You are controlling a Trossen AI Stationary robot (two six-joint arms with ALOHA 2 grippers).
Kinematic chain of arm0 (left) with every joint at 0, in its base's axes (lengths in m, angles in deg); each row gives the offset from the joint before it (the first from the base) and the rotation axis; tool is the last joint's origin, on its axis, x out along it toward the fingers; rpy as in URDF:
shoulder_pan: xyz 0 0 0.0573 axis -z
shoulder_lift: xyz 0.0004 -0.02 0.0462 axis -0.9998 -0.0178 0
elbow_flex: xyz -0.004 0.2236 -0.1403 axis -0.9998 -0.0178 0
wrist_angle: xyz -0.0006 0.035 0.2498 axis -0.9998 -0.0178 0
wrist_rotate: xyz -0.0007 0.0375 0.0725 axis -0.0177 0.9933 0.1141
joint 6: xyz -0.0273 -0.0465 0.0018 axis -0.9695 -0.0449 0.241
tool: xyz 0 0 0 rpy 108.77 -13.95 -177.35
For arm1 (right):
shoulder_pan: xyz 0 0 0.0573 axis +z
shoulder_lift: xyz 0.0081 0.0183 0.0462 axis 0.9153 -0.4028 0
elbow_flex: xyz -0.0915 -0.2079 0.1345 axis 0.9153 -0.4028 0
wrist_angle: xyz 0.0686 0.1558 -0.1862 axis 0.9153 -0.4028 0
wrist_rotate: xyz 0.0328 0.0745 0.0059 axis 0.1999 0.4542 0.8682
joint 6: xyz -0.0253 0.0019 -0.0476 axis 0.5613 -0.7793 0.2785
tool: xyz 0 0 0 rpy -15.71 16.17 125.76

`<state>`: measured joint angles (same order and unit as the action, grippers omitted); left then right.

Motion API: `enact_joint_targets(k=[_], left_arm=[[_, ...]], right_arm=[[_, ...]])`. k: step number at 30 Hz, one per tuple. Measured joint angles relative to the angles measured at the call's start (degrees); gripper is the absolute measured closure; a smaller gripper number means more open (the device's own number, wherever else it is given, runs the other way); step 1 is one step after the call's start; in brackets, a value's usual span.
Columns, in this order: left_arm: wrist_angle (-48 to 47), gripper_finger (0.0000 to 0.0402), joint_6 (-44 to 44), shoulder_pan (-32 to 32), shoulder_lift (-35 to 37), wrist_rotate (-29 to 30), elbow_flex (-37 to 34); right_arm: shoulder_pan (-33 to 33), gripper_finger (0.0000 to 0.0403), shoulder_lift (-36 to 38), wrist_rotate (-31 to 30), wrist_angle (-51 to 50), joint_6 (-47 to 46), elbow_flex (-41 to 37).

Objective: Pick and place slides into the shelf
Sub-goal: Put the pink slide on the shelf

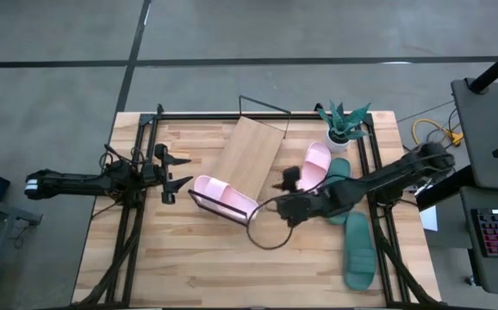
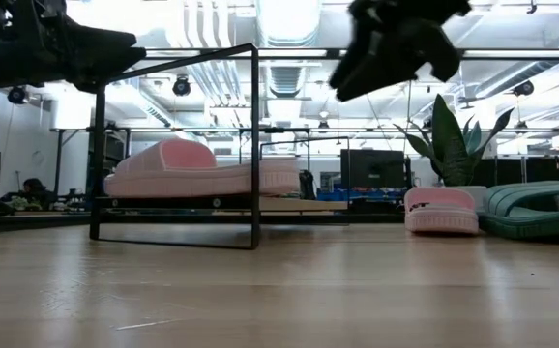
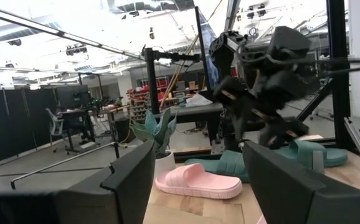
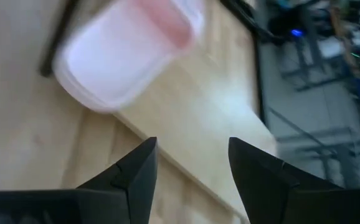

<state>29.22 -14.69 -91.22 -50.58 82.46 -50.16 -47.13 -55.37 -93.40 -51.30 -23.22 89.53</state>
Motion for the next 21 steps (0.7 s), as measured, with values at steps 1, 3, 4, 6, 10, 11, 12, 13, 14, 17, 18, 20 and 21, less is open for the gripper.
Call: enact_joint_targets(k=[1, 3, 4, 6, 10, 11, 12, 13, 14, 17, 18, 20, 21], left_arm=[[0.01, 0.0173, 0.00, 0.01, 0.00, 0.00, 0.00], [-0.21, 0.0173, 0.00, 0.00, 0.08, -0.01, 0.00], [-0.37, 0.0173, -0.02, 0.02, 0.13, -0.02, 0.00], [-0.71, 0.0173, -0.02, 0.00, 0.13, 0.00, 0.00], [-0.88, 0.0173, 0.02, 0.01, -0.04, 0.00, 0.00], [-0.84, 0.0173, 0.04, 0.02, -0.03, -0.01, 0.00], [-0.66, 0.0173, 0.19, 0.00, -0.02, 0.00, 0.00], [-0.35, 0.0173, 0.78, 0.00, -0.01, 0.00, 0.00], [0.04, 0.0173, 1.80, 0.00, 0.15, 0.03, 0.00], [1.16, 0.0173, 3.26, 0.00, 0.63, 0.09, 0.00], [1.19, 0.0173, 3.26, 0.00, 0.78, 0.15, 0.00], [1.27, 0.0173, 3.33, 0.00, 0.79, 0.25, 0.00], [1.22, 0.0173, 3.47, 0.00, 0.79, 0.31, 0.00]], right_arm=[[0.00, 0.0216, 1.43, -1.19, -0.24, -0.79, -1.30], [-0.22, 0.0216, 4.14, -3.06, -0.18, -2.51, -4.02], [-0.45, 0.0216, 5.56, -3.71, -0.25, -3.45, -5.44], [-1.22, 0.0215, 7.93, -4.60, -0.14, -6.92, -7.89], [-3.99, 0.0215, 11.21, -4.57, -0.14, -11.01, -12.42], [-4.83, 0.0215, 11.91, -4.57, -0.25, -11.52, -13.56], [-5.91, 0.0215, 12.37, -4.63, -0.46, -11.81, -14.31], [-7.10, 0.0215, 12.83, -4.63, -0.36, -11.90, -14.98], [-8.27, 0.0215, 13.08, -4.63, -0.53, -12.57, -15.63], [-12.71, 0.0215, 13.30, -4.59, -0.67, -14.66, -16.86], [-14.27, 0.0215, 13.30, -4.58, -0.83, -14.80, -17.23], [-17.06, 0.0215, 13.09, -4.47, -1.08, -14.55, -17.85], [-18.26, 0.0215, 13.06, -4.10, -1.08, -14.55, -18.19]])
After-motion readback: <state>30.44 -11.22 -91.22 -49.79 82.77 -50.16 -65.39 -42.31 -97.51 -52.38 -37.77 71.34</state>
